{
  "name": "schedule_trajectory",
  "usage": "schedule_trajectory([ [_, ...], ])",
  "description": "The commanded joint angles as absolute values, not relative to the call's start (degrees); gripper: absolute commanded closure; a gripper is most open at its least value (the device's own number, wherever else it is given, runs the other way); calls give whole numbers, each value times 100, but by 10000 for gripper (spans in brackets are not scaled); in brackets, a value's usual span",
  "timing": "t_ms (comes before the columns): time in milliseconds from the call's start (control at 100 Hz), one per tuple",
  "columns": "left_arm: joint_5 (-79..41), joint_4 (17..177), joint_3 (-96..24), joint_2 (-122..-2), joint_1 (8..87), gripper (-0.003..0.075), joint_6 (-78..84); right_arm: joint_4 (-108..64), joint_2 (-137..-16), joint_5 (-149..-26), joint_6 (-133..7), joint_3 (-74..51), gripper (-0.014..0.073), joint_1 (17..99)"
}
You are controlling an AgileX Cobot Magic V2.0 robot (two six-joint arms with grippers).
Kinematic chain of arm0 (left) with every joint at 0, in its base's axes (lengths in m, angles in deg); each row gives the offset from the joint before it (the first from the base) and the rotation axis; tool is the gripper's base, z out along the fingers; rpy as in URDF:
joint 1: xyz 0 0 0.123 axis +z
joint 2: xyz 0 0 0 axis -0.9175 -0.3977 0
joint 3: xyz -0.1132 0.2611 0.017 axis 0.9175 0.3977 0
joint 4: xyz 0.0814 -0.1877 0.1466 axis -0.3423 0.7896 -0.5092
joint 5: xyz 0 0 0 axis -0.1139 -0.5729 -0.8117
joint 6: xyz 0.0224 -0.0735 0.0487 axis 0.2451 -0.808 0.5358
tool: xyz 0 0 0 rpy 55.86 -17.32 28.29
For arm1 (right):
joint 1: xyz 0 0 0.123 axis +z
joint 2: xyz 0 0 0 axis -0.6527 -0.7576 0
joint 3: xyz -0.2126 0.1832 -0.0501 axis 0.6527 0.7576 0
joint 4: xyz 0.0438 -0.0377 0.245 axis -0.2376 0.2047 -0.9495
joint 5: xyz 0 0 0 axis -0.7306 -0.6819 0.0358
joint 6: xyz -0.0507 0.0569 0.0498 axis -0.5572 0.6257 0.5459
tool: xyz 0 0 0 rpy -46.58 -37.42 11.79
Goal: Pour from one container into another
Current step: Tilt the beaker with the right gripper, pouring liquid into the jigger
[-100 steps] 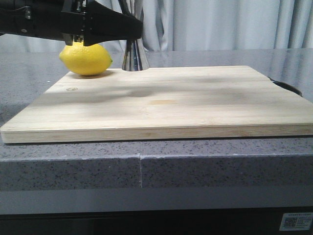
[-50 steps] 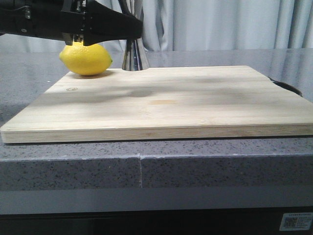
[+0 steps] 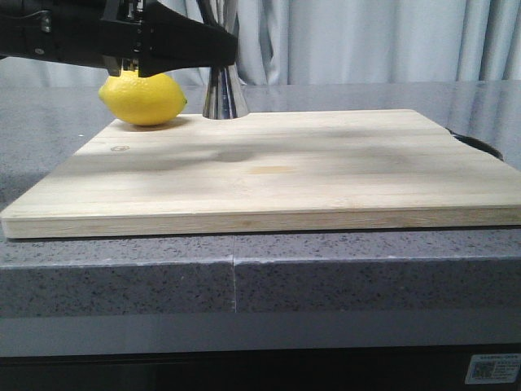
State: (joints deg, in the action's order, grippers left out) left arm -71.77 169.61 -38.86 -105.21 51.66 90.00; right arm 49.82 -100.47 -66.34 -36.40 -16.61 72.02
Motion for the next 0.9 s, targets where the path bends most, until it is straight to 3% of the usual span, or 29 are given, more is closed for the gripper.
schedule_trajectory([
  [0,-7550,17329,-4045,-10288,5115,661,8951,5089,-9775,-6327,-3657,-1880,378,7215],
  [890,-7550,17316,-4045,-10288,5115,661,8951,5908,-9775,-6434,-3657,-1880,378,7215],
])
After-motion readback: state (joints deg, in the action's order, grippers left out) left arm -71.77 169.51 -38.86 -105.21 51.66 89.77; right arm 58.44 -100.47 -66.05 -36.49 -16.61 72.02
